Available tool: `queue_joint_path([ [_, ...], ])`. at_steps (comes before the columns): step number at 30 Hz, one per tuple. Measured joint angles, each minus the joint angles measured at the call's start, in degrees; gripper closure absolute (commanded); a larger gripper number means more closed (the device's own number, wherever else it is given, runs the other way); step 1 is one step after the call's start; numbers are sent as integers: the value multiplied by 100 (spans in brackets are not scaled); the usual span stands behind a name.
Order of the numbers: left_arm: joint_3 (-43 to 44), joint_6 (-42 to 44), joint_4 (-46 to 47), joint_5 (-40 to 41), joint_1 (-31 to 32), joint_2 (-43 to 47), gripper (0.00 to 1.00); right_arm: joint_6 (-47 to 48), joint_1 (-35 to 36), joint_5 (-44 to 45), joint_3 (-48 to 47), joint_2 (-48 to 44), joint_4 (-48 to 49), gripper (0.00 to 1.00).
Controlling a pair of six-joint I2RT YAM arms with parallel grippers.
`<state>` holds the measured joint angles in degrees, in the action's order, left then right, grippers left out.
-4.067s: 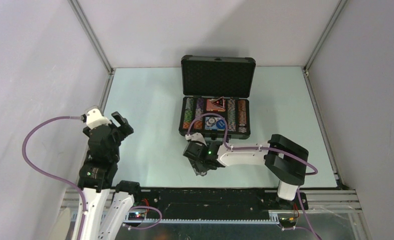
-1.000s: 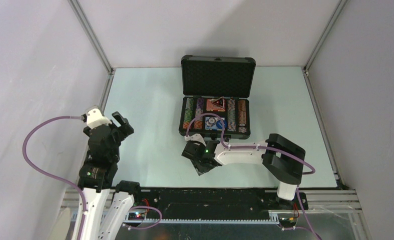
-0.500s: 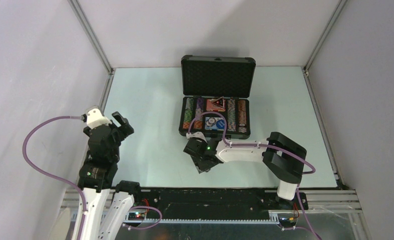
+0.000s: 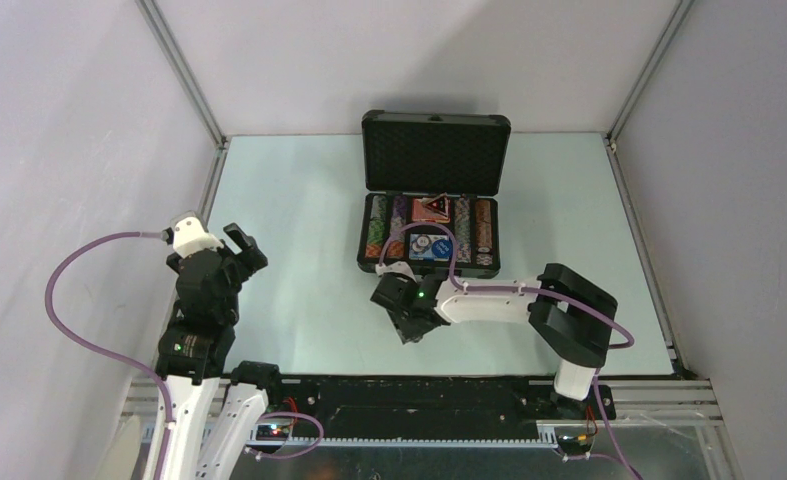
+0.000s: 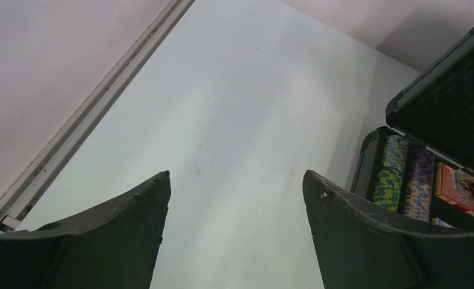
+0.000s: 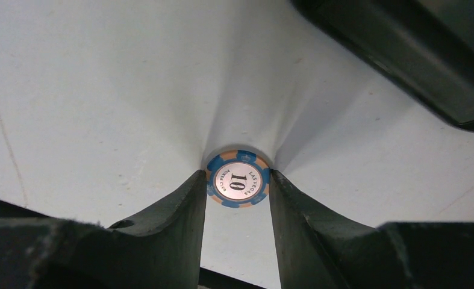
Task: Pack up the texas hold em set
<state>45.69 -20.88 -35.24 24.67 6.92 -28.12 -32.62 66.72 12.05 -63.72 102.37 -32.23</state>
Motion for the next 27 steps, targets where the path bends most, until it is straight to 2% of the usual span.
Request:
queue_joint_path([
  [12, 0, 2, 0, 0, 0, 0, 14, 448, -704, 197, -306, -278, -302, 54],
  [22, 0, 2, 0, 0, 0, 0, 14, 1193, -1469, 369, -1698, -382, -542, 53],
  [27, 0, 2, 0, 0, 0, 0, 14, 1528, -1873, 372, -2546, 20, -647, 53],
])
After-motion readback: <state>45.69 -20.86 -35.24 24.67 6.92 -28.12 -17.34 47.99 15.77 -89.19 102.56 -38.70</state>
